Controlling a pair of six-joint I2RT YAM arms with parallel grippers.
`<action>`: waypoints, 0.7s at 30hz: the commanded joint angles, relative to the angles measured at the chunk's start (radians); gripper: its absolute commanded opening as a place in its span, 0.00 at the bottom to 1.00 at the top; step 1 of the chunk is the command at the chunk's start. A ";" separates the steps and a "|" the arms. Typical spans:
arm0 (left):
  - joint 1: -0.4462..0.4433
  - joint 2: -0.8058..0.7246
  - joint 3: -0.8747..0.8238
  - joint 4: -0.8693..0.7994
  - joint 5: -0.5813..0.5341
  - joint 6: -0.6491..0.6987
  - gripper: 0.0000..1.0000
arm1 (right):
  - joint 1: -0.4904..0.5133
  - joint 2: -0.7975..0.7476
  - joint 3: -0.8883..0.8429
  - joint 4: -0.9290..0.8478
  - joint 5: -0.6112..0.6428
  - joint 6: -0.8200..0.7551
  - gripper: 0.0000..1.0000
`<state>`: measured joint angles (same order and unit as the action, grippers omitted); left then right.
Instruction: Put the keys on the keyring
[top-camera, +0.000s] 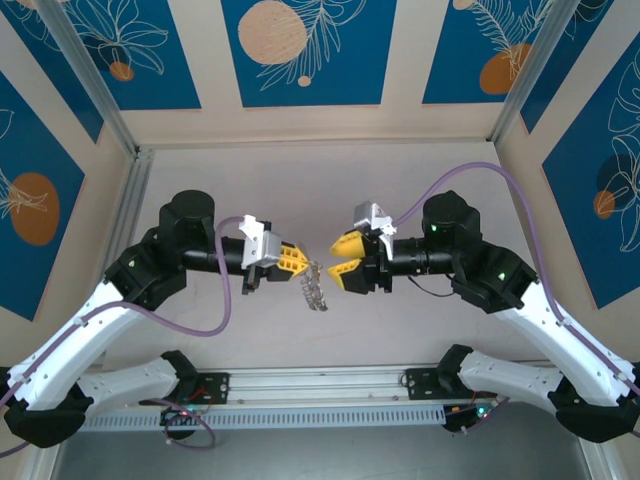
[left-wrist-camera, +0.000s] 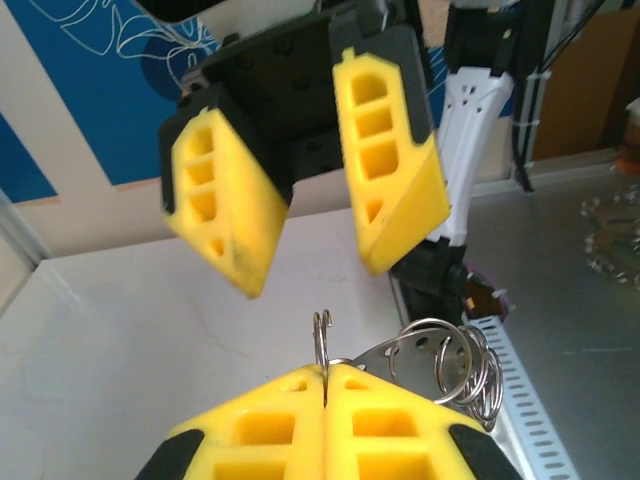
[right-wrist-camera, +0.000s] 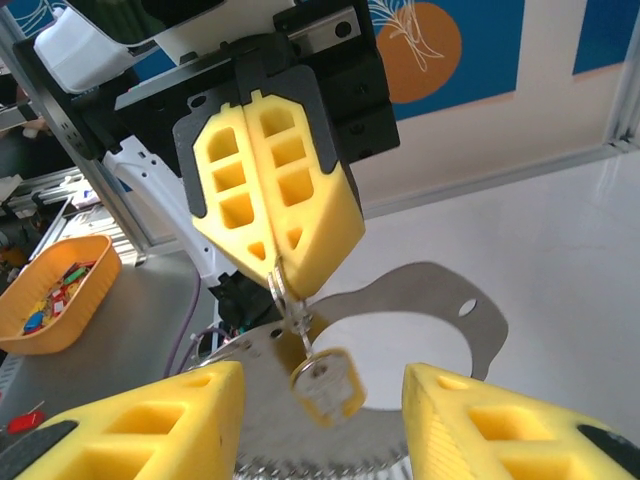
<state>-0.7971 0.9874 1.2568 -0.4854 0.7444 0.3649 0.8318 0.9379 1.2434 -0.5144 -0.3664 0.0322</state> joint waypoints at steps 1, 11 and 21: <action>-0.008 -0.005 0.010 0.089 0.098 -0.065 0.00 | 0.010 0.015 0.025 0.083 -0.030 -0.054 0.44; -0.007 0.019 0.015 0.130 0.113 -0.104 0.00 | 0.010 0.025 0.008 0.111 -0.100 -0.084 0.39; -0.006 0.028 0.003 0.163 0.093 -0.119 0.00 | 0.010 0.025 -0.017 0.135 -0.142 -0.071 0.34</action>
<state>-0.7971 1.0054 1.2568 -0.3809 0.8234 0.2623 0.8356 0.9611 1.2404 -0.4183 -0.4709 -0.0345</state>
